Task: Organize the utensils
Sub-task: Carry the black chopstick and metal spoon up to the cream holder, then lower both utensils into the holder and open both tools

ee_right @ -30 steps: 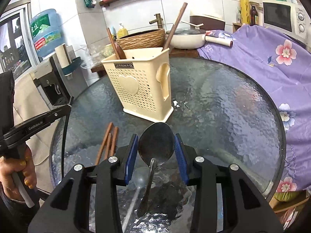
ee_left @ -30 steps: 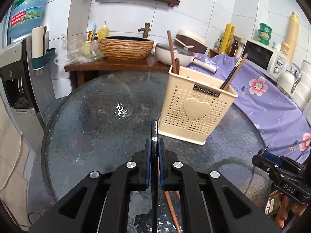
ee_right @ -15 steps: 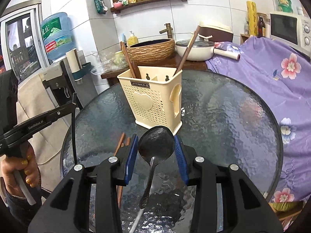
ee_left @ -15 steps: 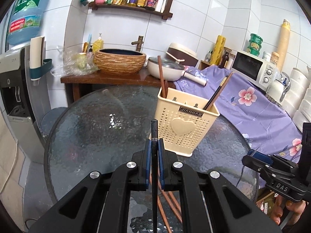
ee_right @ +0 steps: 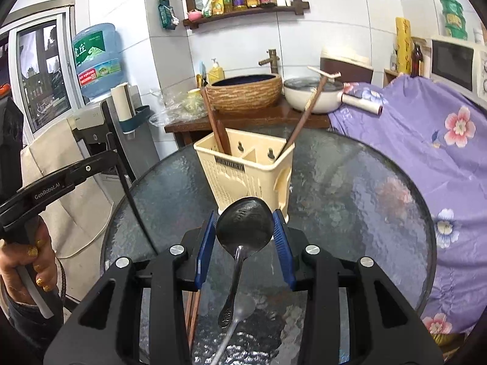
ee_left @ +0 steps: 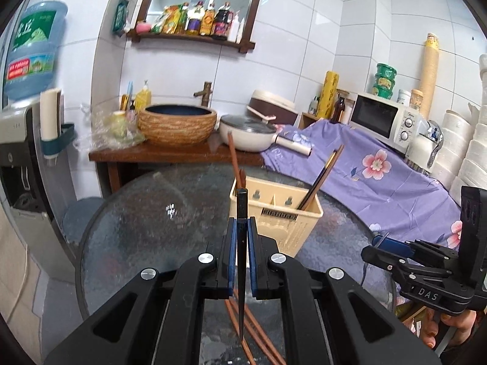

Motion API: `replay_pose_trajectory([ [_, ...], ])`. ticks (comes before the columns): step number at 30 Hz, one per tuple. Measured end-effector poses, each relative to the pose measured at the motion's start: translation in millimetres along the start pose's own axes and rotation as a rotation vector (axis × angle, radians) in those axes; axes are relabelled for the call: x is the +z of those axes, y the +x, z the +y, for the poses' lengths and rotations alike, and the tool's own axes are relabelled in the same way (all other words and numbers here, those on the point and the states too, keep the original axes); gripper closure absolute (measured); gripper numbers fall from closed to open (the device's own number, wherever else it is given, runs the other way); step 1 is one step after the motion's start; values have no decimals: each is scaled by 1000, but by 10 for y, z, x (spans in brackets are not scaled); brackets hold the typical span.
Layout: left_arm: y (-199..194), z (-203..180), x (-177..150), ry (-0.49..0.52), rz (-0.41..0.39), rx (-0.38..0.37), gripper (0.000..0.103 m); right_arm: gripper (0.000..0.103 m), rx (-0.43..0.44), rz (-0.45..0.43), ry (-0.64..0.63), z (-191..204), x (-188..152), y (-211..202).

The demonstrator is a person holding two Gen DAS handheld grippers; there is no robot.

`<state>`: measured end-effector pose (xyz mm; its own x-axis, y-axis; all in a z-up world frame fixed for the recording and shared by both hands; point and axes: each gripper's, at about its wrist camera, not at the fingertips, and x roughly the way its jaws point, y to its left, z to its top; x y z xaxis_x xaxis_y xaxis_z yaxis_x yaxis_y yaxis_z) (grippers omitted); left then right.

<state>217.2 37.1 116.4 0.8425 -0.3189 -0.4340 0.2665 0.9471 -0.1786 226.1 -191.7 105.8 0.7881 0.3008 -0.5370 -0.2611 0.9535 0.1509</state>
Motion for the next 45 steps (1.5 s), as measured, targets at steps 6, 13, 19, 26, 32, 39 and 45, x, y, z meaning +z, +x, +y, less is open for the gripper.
replay_pose_trajectory([
  [6, -112, -176, 346, 34, -66, -35, 96, 65, 24, -35, 18, -30, 351, -16],
  [13, -103, -410, 925, 58, -160, -24, 96, 65, -9, -125, 44, -56, 996, 25],
  [19, 47, -367, 1367, -24, -206, -24, 96, 65, -89, -209, 31, -62, 1368, 135],
  [26, 400, -269, 1454, -102, -225, 28, 96, 65, -212, -293, -28, 4, 1367, 460],
  [32, 762, -242, 1148, -90, -187, 78, 96, 65, -248, -254, -67, -7, 1092, 824],
  [39, 1059, -130, 744, -100, -103, 81, 96, 65, -241, -198, -67, -58, 759, 1054],
  [45, 1191, -112, 539, -76, -57, 82, 96, 65, -233, -162, -64, -85, 582, 1174],
])
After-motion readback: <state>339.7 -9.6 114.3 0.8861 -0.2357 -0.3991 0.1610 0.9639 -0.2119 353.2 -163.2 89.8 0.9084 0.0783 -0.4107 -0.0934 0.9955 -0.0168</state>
